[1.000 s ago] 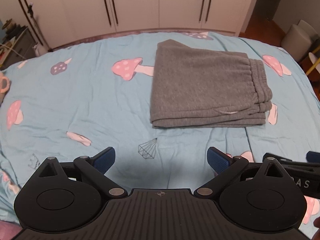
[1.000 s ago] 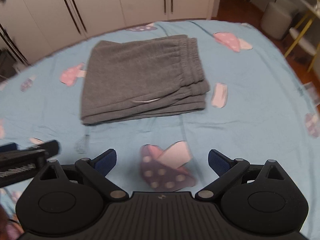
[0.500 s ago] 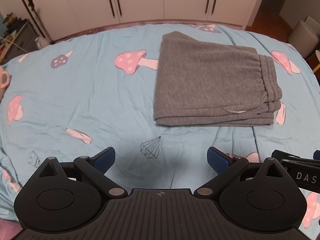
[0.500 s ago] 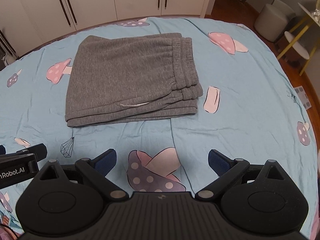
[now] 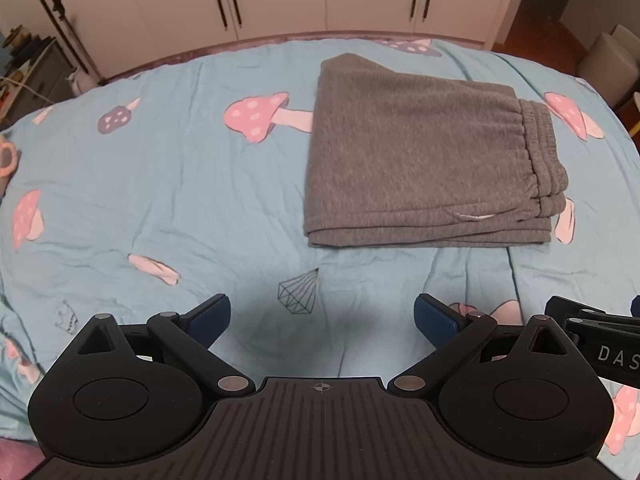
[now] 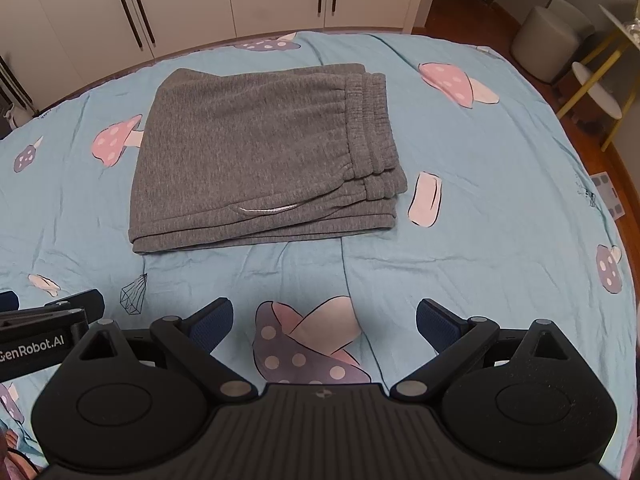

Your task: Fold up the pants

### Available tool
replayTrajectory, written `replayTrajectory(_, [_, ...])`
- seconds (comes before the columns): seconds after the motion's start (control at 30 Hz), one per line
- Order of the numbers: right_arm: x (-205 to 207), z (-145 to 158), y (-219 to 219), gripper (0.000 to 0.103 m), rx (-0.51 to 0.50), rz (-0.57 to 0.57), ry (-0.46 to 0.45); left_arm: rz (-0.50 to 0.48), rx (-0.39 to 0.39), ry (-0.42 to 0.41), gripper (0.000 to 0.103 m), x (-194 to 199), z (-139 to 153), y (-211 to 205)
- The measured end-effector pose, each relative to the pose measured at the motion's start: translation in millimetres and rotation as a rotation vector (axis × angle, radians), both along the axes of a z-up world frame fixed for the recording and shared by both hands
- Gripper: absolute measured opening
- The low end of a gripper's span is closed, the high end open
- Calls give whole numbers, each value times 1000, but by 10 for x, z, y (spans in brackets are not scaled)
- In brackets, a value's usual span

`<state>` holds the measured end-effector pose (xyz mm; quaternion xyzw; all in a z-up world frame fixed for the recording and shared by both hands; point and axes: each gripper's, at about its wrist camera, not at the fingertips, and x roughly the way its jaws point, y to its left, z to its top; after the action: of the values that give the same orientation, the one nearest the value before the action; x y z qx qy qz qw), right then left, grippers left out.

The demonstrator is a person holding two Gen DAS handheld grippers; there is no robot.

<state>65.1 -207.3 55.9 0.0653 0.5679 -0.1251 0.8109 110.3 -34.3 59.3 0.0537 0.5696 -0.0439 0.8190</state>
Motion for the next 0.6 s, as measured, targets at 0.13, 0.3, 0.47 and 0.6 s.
replayTrajectory(0.13, [-5, -9, -15, 98, 7, 0, -1, 1, 0, 3, 101, 7, -5, -2])
replayTrajectory(0.3, [-6, -15, -16, 98, 7, -3, 1, 0, 0, 6, 101, 14, -19, -9])
replayTrajectory(0.47, [-13, -29, -29, 98, 11, -4, 2, 5, 3, 6, 101, 18, -31, -11])
replayTrajectory(0.6, [-7, -37, -32, 98, 12, -1, 4, 8, 3, 10, 101, 33, -47, -9])
